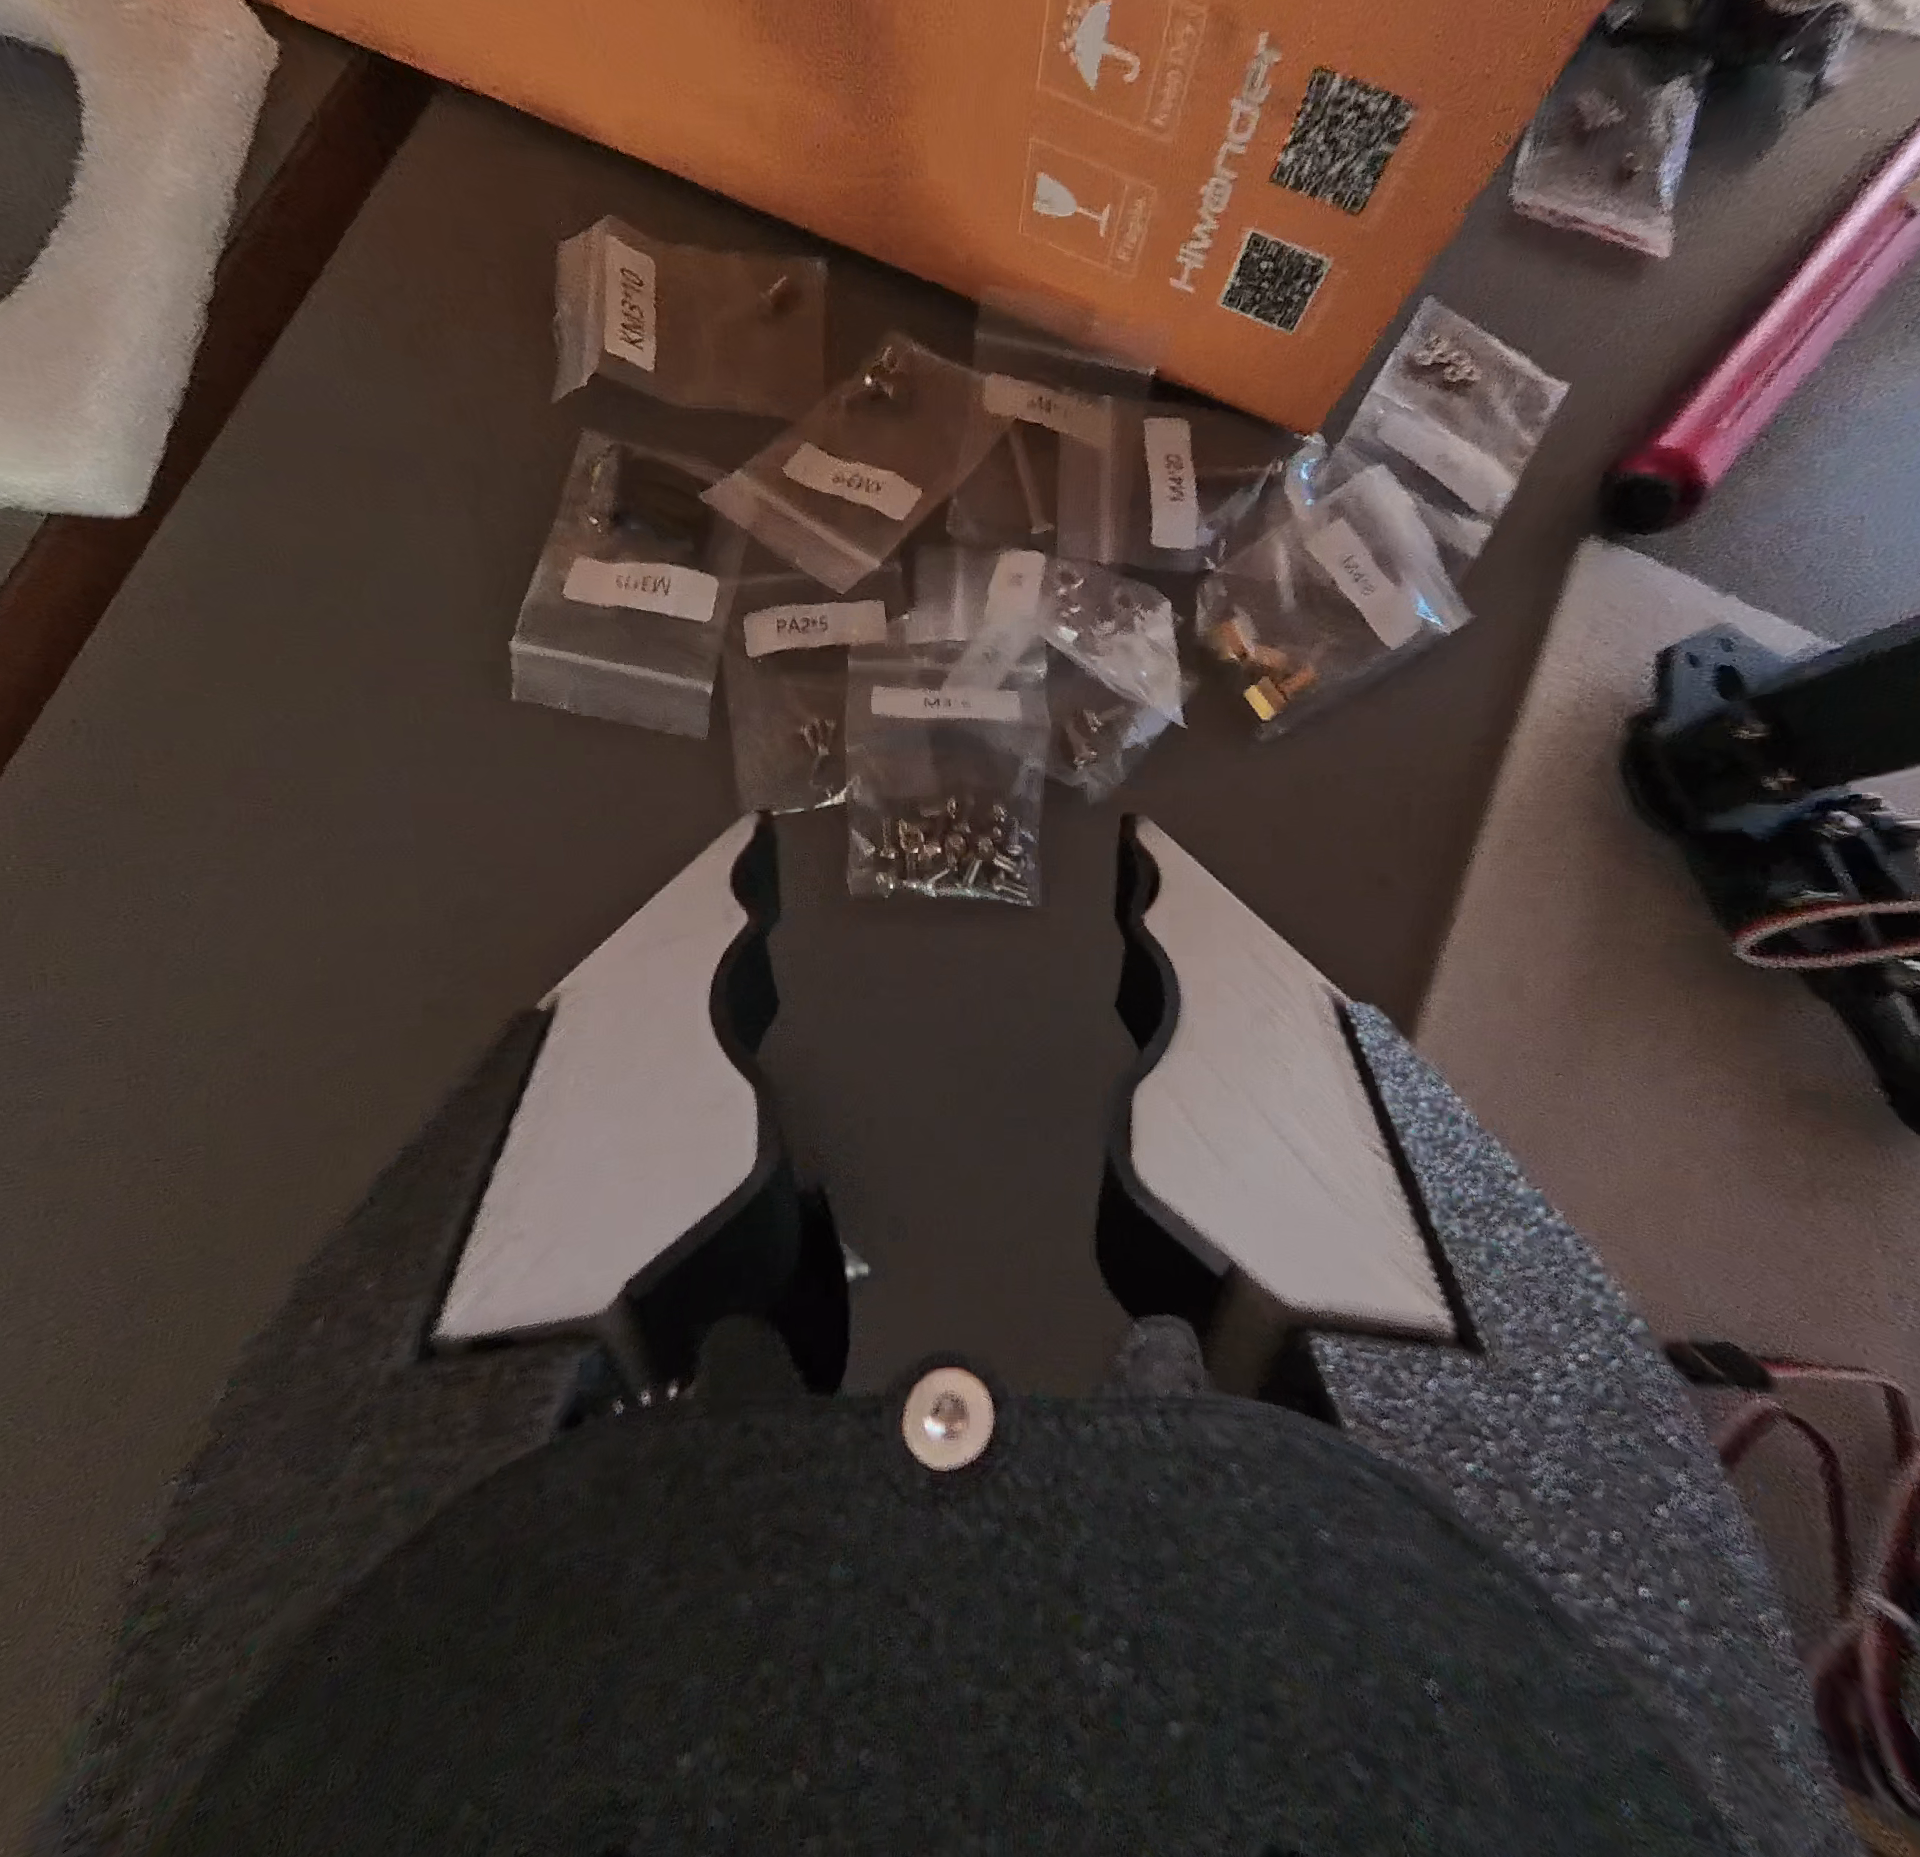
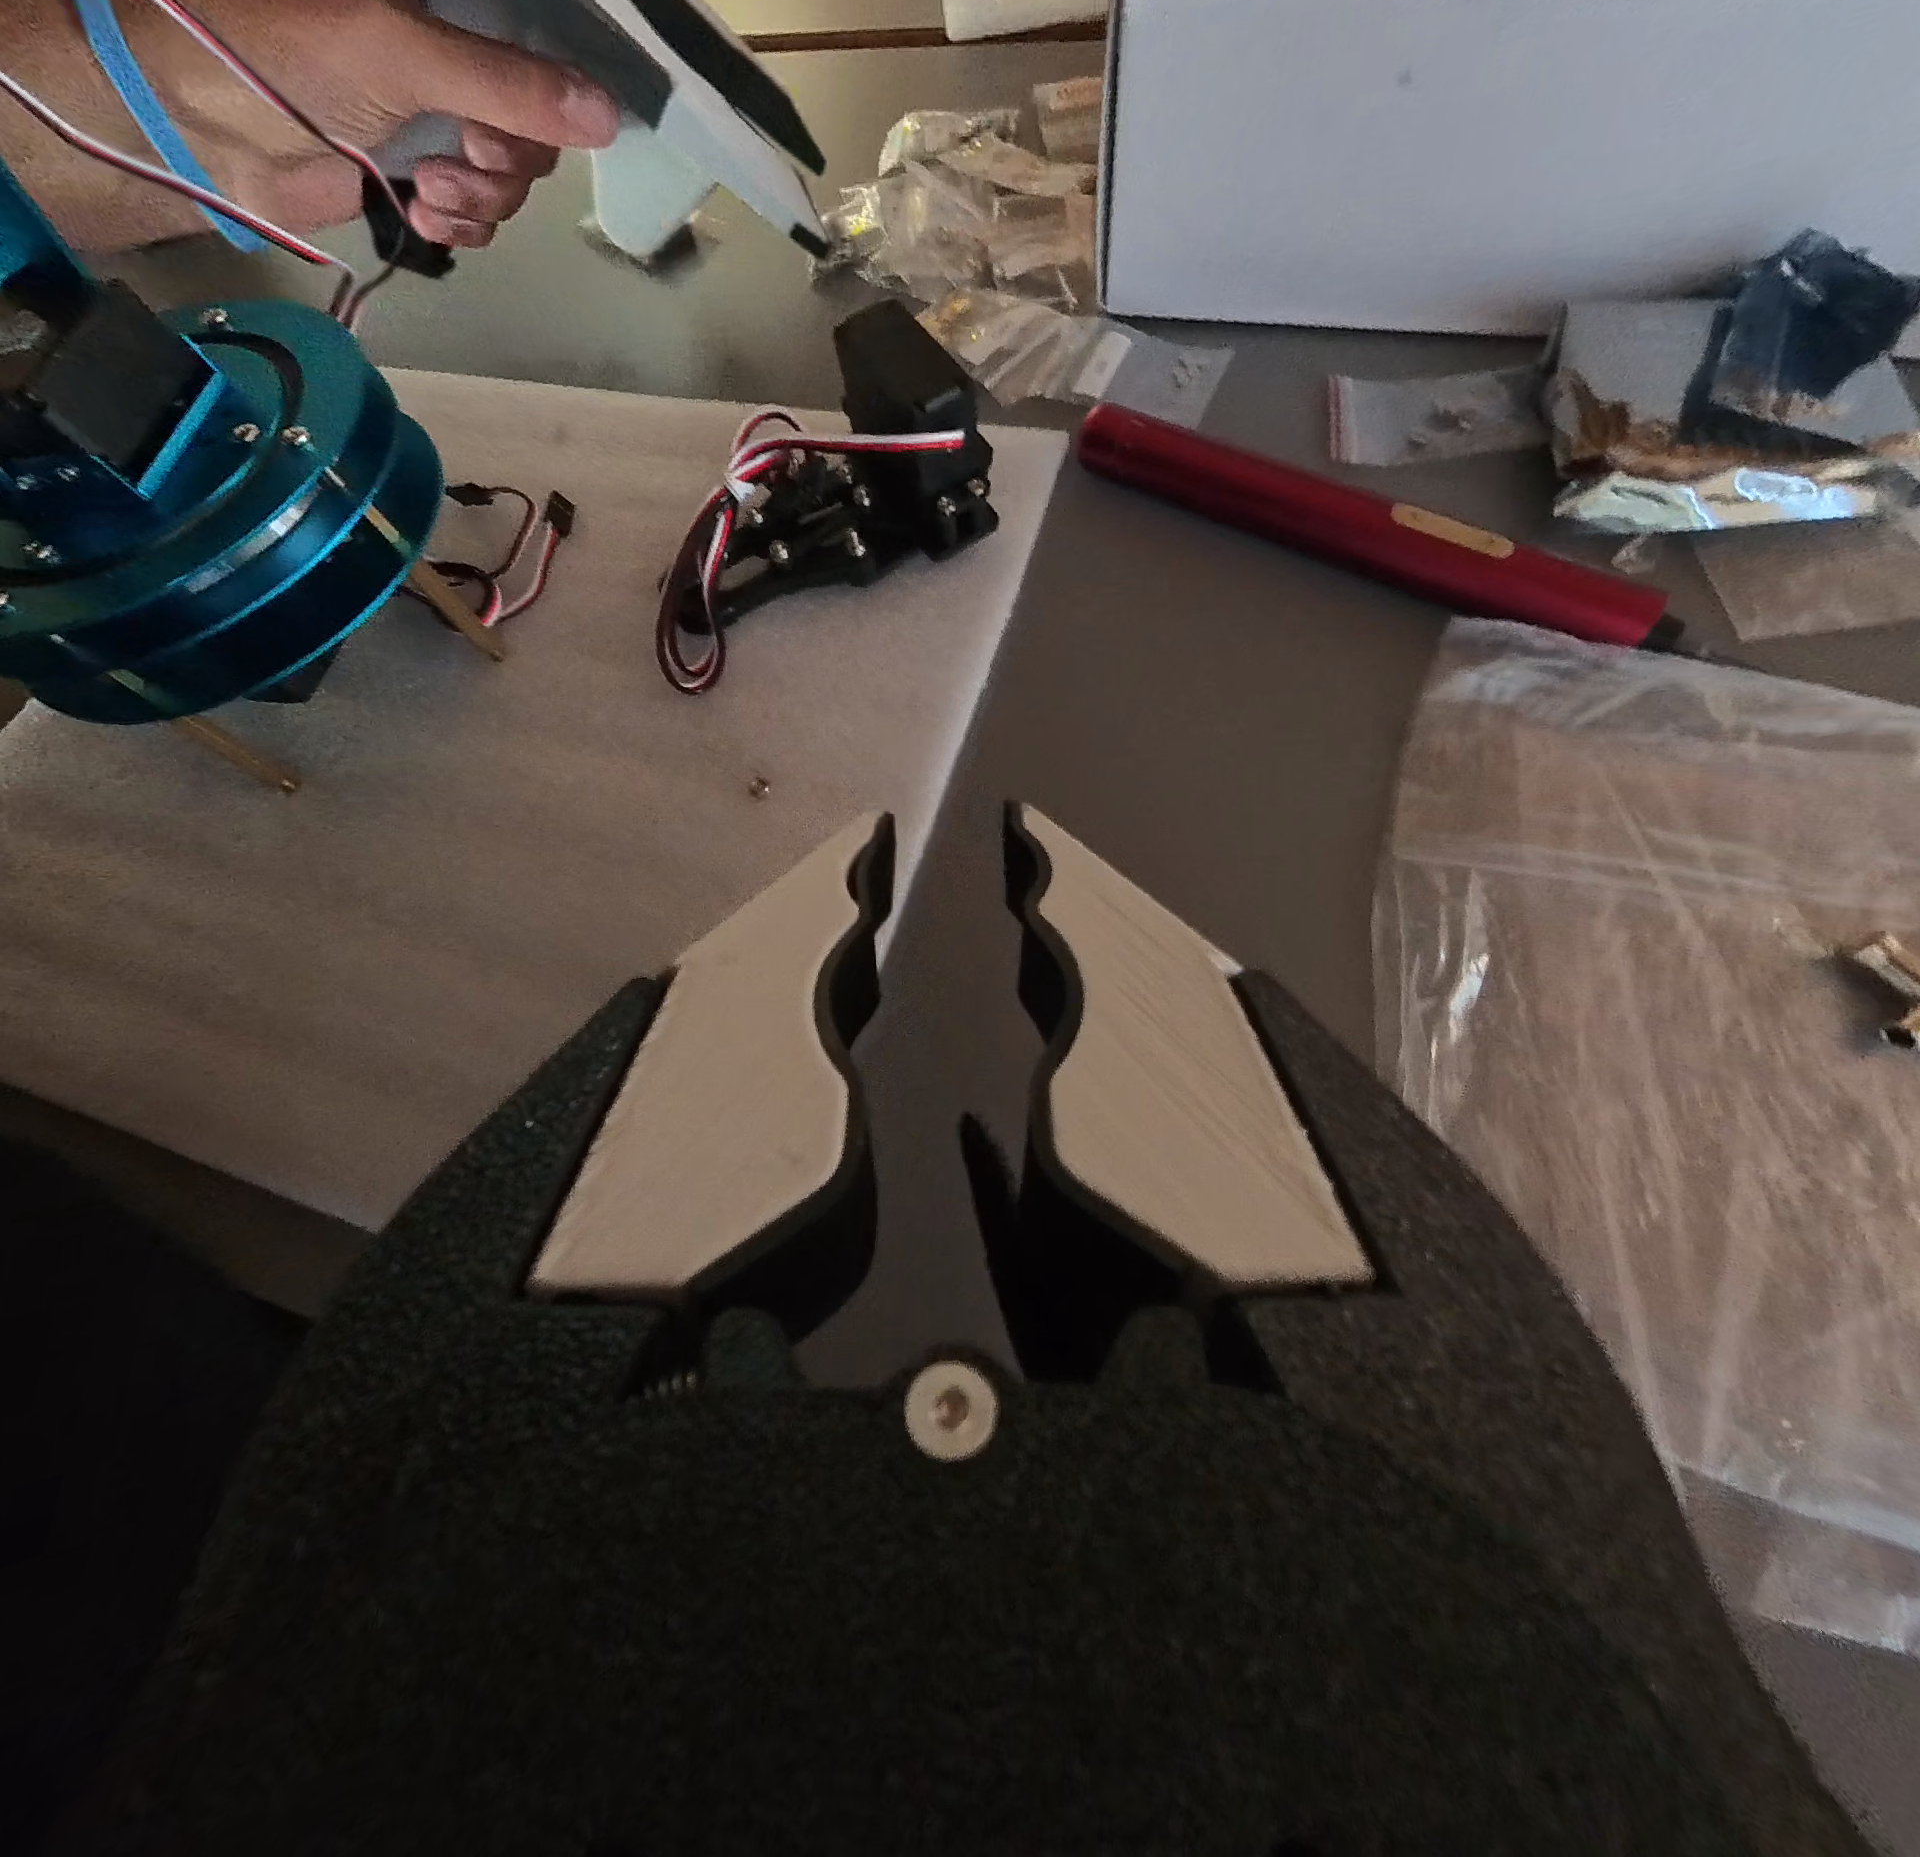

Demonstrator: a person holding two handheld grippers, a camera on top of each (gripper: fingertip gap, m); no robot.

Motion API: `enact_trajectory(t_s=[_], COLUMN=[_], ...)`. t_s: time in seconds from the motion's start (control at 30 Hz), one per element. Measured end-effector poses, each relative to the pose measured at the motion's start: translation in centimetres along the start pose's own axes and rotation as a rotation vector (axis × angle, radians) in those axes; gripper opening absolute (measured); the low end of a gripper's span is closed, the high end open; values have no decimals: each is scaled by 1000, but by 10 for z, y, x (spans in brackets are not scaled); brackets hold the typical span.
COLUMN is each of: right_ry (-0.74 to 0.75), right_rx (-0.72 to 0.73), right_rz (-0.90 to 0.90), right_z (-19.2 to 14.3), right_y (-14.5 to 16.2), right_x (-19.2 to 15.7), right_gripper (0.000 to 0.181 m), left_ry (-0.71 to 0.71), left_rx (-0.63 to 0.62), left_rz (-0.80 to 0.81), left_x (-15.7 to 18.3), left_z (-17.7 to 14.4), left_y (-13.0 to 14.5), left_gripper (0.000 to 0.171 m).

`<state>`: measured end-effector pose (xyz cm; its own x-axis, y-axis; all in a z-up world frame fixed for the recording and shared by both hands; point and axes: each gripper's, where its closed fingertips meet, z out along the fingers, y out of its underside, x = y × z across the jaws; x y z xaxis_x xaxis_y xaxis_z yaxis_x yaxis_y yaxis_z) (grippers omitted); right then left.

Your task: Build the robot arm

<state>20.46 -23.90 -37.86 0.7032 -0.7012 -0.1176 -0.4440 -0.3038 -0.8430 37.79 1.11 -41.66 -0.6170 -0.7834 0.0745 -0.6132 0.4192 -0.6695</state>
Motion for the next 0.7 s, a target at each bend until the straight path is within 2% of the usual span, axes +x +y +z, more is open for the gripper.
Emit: enact_trajectory(t_s=[0.13, 0.2, 0.23, 0.33, 0.5, 0.57, 0.63, 0.7], right_ry=[12, 16, 15, 4, -8, -20, -36, -47], right_rx=[0, 0, 0, 0, -3, -8, -17, -25], right_rz=[32, 39, 43, 50, 35, 38, 44, 41], right_z=[-4, -4, -3, 0, 7, 10, 14, 16], right_y=[5, 5, 6, 3, -1, 0, 2, 3], right_x=[4, 6, 7, 9, 10, 8, 5, 2], right_gripper=[20, 20, 20, 20, 20, 20, 20, 20], left_ry=[21, -3, -22, -68, -236, -283, -284, -247], left_rx=[-20, -20, -22, -44, 15, 3, -20, -47], left_rz=[25, 36, 46, 41, -36, -116, -209, -282], left_x=[7, 6, 4, -5, -53, -79, -97, -102], left_z=[13, 16, 17, 10, -30, -40, -42, -37], left_y=[0, 0, 0, 2, 6, 19, 35, 46], left_gripper=[54, 48, 39, 36, 35, 35, 35, 38])
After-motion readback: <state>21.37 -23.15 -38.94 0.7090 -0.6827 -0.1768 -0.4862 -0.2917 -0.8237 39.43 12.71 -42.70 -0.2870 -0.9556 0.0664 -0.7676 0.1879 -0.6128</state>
